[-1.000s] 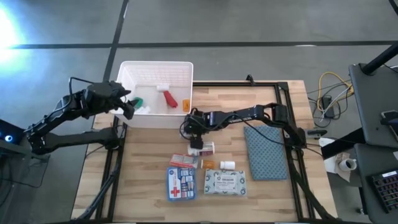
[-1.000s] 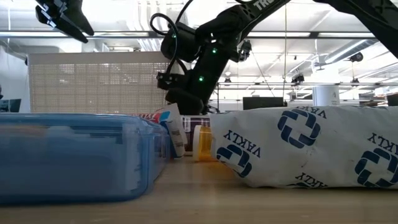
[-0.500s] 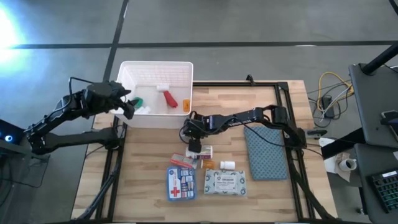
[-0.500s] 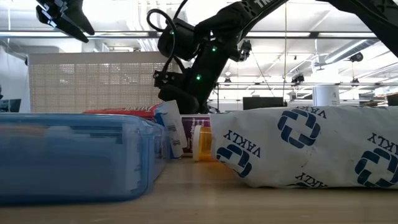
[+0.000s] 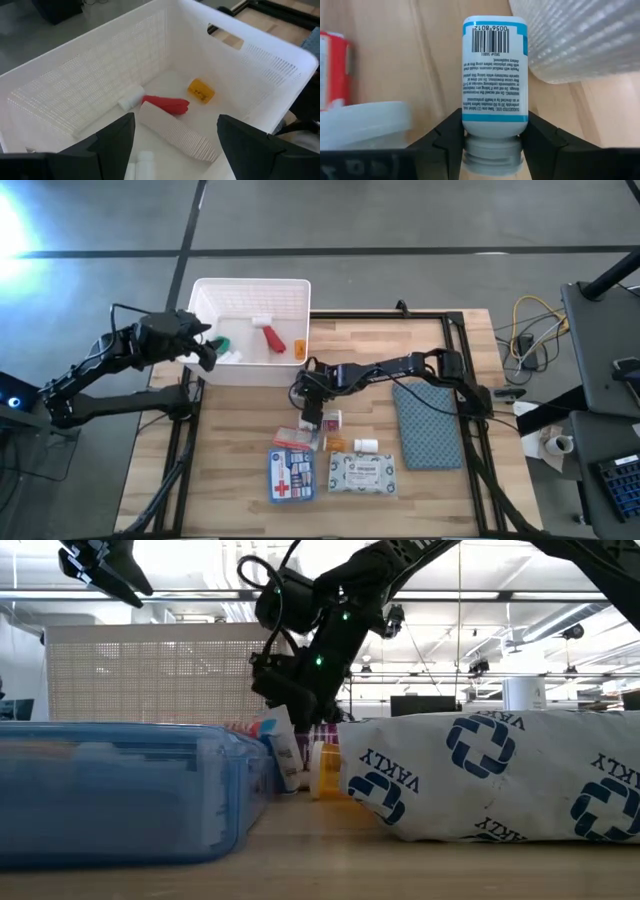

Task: Pick & place medical supplies in basket/bin
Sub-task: Put the white blue pill bottle into the white bin

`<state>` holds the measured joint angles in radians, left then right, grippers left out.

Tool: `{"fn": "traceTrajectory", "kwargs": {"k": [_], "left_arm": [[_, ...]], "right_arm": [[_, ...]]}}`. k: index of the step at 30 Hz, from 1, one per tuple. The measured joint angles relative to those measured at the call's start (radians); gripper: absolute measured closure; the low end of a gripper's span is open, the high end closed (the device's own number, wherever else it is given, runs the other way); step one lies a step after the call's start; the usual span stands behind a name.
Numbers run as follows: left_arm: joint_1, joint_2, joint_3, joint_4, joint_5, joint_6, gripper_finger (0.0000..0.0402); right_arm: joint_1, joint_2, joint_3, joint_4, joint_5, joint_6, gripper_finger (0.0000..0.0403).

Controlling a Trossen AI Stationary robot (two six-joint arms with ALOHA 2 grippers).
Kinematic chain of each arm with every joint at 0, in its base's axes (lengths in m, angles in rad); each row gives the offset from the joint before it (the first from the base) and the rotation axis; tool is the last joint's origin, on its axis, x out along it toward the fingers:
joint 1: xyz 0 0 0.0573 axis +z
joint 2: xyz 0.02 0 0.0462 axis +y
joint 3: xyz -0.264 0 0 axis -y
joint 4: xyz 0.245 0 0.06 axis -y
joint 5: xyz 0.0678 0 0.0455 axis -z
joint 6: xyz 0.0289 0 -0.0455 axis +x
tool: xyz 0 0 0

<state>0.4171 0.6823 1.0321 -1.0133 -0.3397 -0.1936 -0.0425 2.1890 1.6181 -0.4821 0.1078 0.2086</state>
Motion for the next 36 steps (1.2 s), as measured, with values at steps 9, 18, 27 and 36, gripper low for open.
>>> {"fn": "traceTrajectory", "kwargs": {"k": [9, 18, 27, 36], "left_arm": [[0.0, 0.012, 0.0, 0.055, 0.0, 0.0, 0.014], [0.0, 0.052, 0.0, 0.068, 0.005, -0.002, 0.014], [-0.004, 0.042, 0.003, 0.062, 0.014, -0.039, 0.014], [-0.005, -0.047, 0.075, 0.051, 0.009, -0.052, 0.014]], "right_arm": [[0.047, -0.12, 0.129, -0.162, -0.029, -0.007, 0.0257], [0.065, -0.219, 0.304, -0.396, 0.032, -0.042, 0.0245], [-0.062, -0.13, 0.544, -0.13, 0.131, -0.026, 0.0249], [-0.184, 0.055, 0.723, -0.158, 0.096, 0.028, 0.0186]]}}
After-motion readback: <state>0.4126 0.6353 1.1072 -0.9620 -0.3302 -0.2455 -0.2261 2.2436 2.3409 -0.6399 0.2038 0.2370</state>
